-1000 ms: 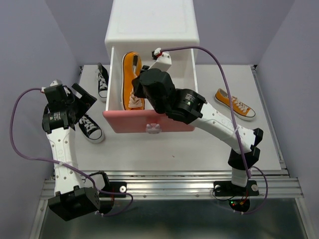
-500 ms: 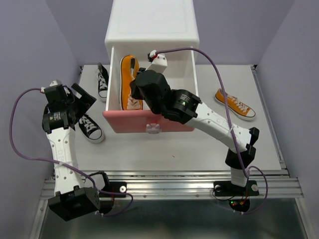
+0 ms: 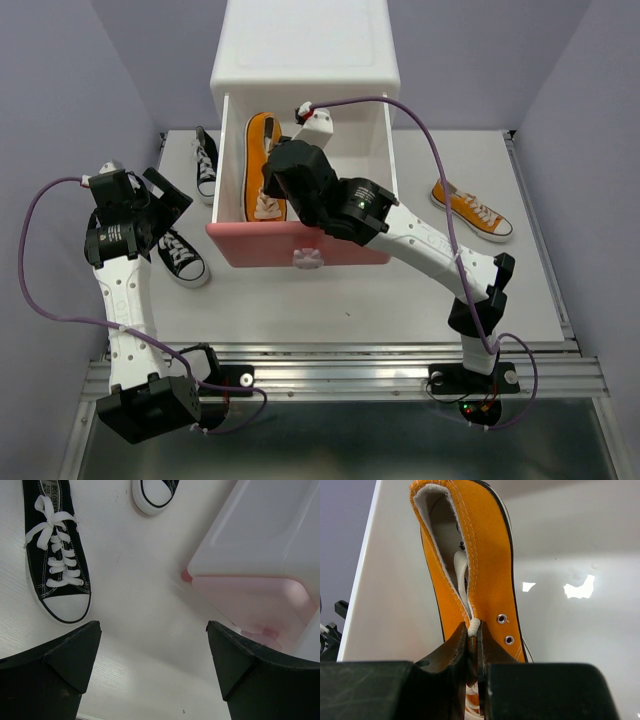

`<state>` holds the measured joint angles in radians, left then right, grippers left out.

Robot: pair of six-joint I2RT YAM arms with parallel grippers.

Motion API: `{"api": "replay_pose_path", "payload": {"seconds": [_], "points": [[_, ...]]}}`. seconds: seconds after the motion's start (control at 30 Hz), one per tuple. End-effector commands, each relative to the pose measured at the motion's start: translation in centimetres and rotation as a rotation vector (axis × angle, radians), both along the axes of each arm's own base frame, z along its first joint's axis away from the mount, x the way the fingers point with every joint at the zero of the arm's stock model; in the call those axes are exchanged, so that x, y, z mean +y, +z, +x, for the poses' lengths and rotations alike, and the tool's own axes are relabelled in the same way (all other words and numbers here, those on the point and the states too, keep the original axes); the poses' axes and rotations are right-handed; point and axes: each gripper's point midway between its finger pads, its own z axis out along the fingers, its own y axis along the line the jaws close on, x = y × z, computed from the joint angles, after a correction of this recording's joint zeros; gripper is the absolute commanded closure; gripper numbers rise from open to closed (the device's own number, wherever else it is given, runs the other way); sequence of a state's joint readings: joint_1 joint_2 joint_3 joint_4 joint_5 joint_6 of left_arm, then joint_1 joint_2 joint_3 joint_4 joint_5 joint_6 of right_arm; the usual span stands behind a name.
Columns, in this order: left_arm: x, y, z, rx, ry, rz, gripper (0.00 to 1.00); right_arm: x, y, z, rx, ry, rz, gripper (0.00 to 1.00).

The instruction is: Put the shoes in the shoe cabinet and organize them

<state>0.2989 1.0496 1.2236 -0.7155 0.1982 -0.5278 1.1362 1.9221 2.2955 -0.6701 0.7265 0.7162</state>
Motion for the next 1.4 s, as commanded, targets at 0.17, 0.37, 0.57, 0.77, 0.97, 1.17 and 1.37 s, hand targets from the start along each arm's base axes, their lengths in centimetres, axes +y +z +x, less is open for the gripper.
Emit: {"api": "replay_pose_path", "payload": {"seconds": [0.17, 0.37, 0.57, 0.77, 0.97, 1.17, 1.37], "points": [[0.4, 0.4, -0.3, -0.015, 0.004, 0.033, 0.01, -1.5, 3.3, 1.5, -0.049, -0.061, 0.103, 0.94], [0.4, 0.2, -0.4, -0.012, 0.006, 0.032, 0.01, -1.2, 3.1, 3.0, -0.056, -0.048, 0.088, 0.88], [0.4, -0.2, -0.4, -0.004, 0.008, 0.027, 0.01, 0.0, 2.8, 4.1, -0.061, 0.005, 0.077, 0.86], [0.4, -0.5, -0.4, 0.003, 0.010, 0.027, 0.01, 0.8, 1.9, 4.1, -0.053, 0.031, 0.062, 0.83], [0.4, -0.9, -0.4, 0.010, 0.009, 0.024, 0.01, 0.3, 1.8, 5.8, -0.062, 0.010, 0.069, 0.72], [0.4, -1.1, -0.4, 0.014, 0.009, 0.023, 0.01, 0.2, 2.1, 6.8, -0.078, 0.008, 0.084, 0.68], [0.4, -0.9, -0.3, 0.011, 0.010, 0.021, 0.01, 0.5, 2.3, 6.5, -0.074, 0.028, 0.095, 0.62]]}}
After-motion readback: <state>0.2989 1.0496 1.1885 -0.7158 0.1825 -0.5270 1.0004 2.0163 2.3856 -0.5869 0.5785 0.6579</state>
